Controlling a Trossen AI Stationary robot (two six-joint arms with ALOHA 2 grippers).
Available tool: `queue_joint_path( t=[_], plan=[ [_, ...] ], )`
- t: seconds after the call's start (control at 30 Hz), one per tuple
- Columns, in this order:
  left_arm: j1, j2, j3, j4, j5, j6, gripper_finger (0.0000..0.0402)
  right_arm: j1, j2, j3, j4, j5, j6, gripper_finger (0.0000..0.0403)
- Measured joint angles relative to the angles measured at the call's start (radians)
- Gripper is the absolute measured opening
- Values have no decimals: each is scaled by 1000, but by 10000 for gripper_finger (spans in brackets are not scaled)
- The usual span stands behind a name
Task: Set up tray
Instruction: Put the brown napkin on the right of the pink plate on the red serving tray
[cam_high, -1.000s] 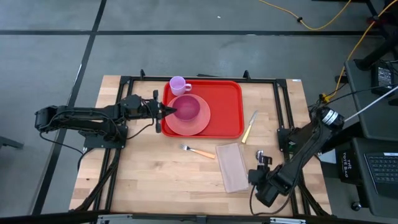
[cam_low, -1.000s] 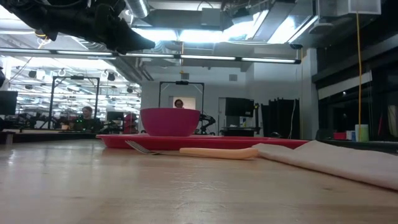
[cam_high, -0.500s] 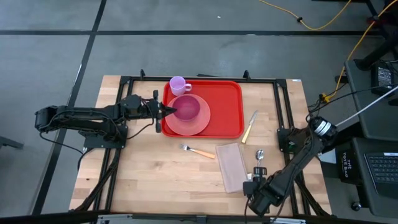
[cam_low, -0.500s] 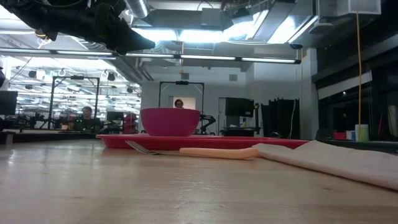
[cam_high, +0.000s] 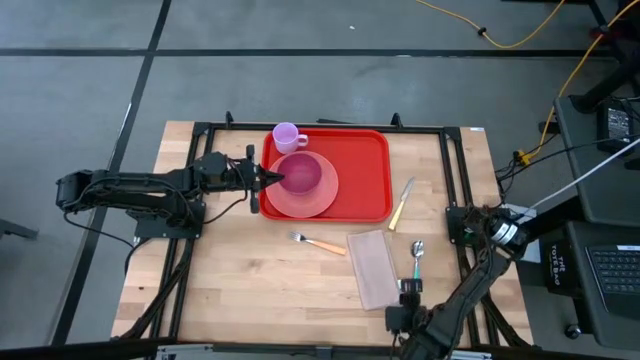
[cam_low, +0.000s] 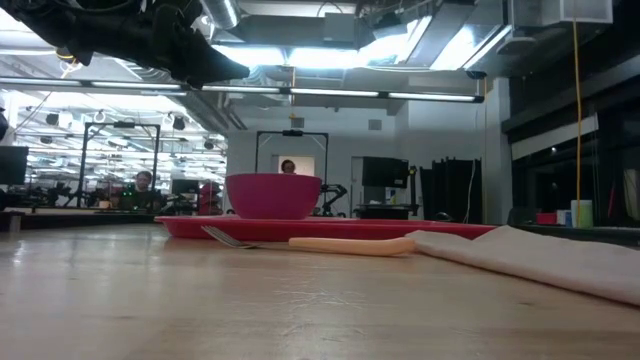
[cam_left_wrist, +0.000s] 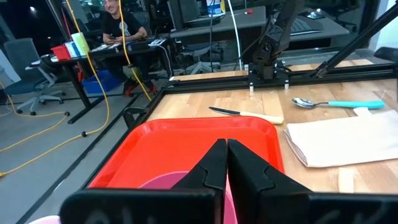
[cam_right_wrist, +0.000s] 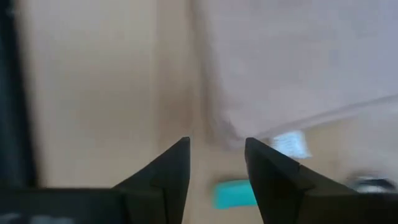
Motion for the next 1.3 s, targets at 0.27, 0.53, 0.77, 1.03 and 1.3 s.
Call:
queue_joint_path(
  t=[0.27,0.53,0.77,1.03,1.3],
  plan=[
    [0,0,0,0,0,1,6,33,5,0,-26,110,24,158],
    [0,0,0,0,0,1,6,31,5,0,-15,110,-41,158],
    [0,0,0,0,0,0,5,31,5,-5,-5,112,-187,158],
    [0,0,0,0,0,-2,8,32,5,-80,47,109,-206,158],
    [0,0,0,-1,0,-5,5,35,5,-108,59,99,-211,158]
  ],
)
